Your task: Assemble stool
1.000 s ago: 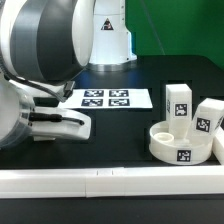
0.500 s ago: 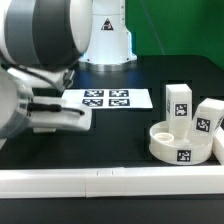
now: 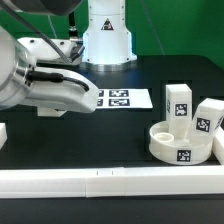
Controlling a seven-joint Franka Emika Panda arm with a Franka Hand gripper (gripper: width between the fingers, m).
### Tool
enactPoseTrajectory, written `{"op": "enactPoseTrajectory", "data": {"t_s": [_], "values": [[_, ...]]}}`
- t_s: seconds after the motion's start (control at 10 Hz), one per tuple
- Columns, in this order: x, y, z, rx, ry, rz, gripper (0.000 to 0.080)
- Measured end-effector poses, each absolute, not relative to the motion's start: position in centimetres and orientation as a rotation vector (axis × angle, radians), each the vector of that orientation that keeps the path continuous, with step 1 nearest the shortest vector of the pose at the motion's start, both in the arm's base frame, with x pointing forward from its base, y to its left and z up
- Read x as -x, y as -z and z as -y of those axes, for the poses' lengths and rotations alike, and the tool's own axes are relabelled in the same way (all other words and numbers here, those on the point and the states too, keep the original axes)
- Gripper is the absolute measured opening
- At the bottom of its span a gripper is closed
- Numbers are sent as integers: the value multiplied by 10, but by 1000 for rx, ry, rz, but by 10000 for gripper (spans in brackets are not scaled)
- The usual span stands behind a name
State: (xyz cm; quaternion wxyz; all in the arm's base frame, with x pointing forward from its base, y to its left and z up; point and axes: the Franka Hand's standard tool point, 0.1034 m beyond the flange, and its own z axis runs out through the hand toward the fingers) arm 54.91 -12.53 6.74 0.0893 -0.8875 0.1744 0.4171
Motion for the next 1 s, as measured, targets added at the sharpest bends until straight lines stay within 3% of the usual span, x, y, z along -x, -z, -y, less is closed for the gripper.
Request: {"op": "enactPoseTrajectory", "data": {"t_s": [0.3,0.7,1.0], "values": [[-570,-68,120,2744,-1051,-582,318],[-579,-100,78,2848,-620,-696,320],[-590,-98,77,2938,-287,-712,320]]}}
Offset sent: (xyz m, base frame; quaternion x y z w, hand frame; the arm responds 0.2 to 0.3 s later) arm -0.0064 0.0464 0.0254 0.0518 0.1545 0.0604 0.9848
